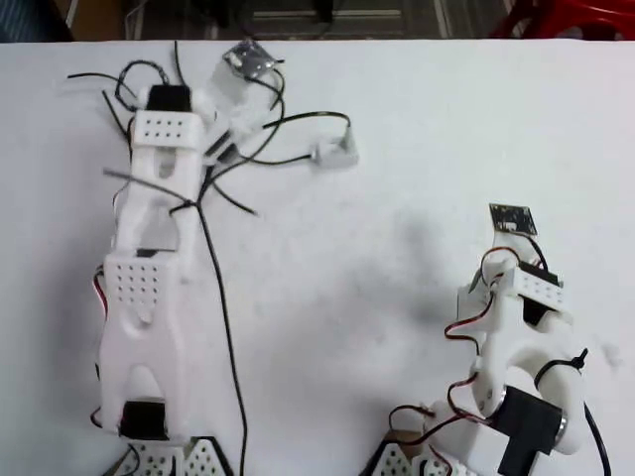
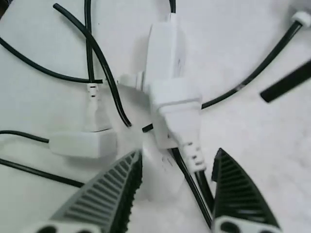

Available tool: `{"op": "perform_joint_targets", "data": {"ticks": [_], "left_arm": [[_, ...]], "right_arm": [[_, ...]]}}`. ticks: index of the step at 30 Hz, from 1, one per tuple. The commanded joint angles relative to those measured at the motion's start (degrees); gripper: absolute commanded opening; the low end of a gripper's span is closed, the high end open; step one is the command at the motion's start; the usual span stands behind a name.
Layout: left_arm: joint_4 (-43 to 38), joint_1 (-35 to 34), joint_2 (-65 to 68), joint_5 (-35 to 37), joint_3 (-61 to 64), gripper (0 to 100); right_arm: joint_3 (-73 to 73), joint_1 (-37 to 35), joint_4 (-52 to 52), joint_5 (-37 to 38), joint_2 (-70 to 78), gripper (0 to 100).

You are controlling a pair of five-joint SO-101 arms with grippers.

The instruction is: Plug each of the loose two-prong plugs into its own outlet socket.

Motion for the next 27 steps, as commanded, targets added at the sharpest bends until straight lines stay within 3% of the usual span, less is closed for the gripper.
{"op": "perform_joint_targets", "data": {"ticks": [1, 3, 7, 11, 18, 27], "left_arm": [[14.15, 0.22, -2.95, 0.70, -17.76, 24], [19.60, 0.66, -3.03, 0.79, -25.32, 24], [19.87, -1.27, -3.21, 7.91, -34.99, 24], [19.96, -2.33, -9.19, 10.99, -31.65, 23], [19.96, -2.51, -34.07, 16.53, -14.24, 23], [18.73, -0.75, -75.03, 16.53, 26.11, 23]], "right_arm": [[0.18, 0.13, -0.84, -0.62, -0.66, 2.0], [0.18, 0.04, -0.84, -0.62, -0.66, 2.0], [0.18, 0.04, -0.84, -0.62, -0.66, 2.0], [0.18, 0.04, -0.84, -0.62, -0.66, 2.0], [0.18, 0.04, -0.92, -0.62, -0.66, 2.0], [-0.97, -0.04, -0.84, -1.05, -0.75, 2.0]]}}
